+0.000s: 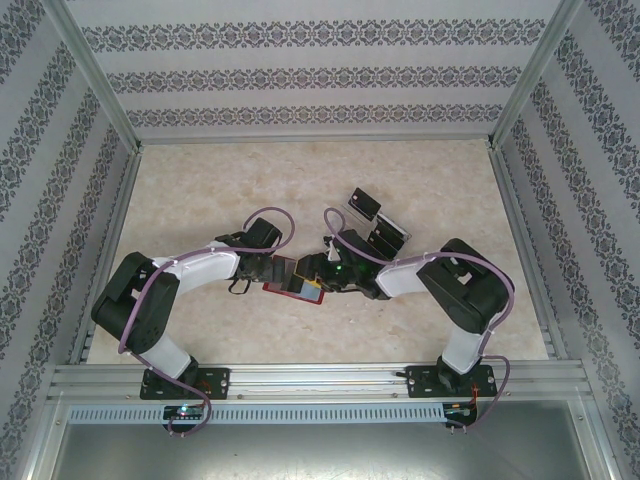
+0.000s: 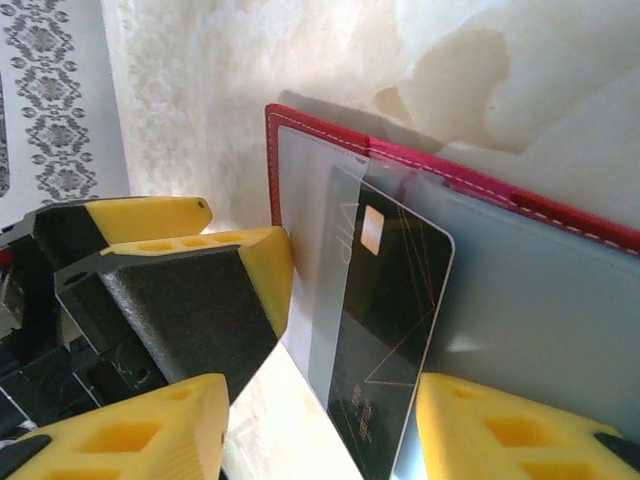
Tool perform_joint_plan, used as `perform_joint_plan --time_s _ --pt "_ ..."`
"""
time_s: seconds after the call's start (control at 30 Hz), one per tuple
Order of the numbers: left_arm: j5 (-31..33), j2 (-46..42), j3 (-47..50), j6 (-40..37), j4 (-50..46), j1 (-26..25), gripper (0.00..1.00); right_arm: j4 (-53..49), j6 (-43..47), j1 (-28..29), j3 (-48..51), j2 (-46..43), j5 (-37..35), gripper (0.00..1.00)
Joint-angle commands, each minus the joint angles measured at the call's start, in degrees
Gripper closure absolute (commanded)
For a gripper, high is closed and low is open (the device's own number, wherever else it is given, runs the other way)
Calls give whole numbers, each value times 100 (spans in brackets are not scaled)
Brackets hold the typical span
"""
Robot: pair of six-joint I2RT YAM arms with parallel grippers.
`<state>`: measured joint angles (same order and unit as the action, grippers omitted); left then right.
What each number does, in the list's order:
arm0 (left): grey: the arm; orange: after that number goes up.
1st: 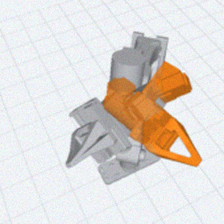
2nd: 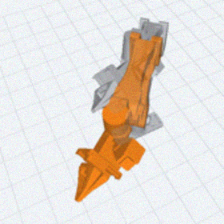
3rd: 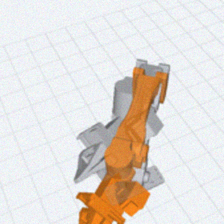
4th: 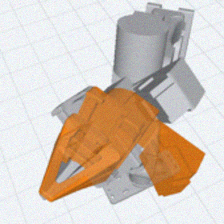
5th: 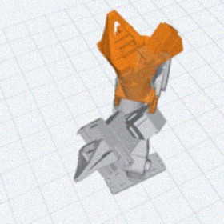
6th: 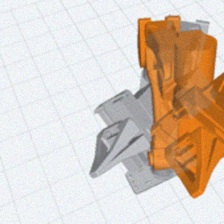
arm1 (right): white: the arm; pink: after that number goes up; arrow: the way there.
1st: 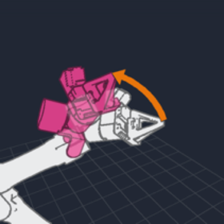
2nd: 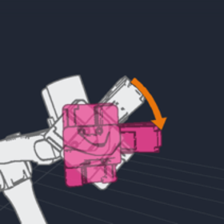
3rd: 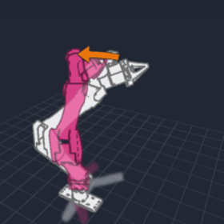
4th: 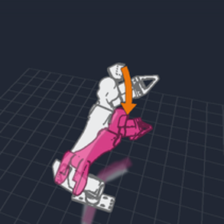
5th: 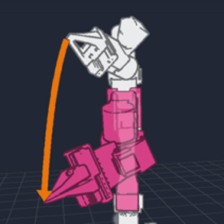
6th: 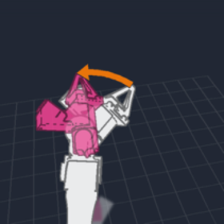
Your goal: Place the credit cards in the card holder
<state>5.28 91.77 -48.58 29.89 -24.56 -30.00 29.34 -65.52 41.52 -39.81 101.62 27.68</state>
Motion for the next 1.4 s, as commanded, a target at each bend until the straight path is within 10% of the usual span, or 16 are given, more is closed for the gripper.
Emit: perform_joint_plan --time_s 0.0,0.6,1.13,1.37 --pt "-64 -102 173 134 -252 -32 0 -820 332 20 -156 -172 -147 46" --pt "-140 -663 396 132 -31 95 0 -1936 767 7 -447 -473 -351 50" --pt "-393 -634 630 171 221 90 1 -2074 852 43 -797 -238 -237 87" --pt "-415 -625 692 175 243 90 1 -2282 931 67 -801 -337 -359 84"
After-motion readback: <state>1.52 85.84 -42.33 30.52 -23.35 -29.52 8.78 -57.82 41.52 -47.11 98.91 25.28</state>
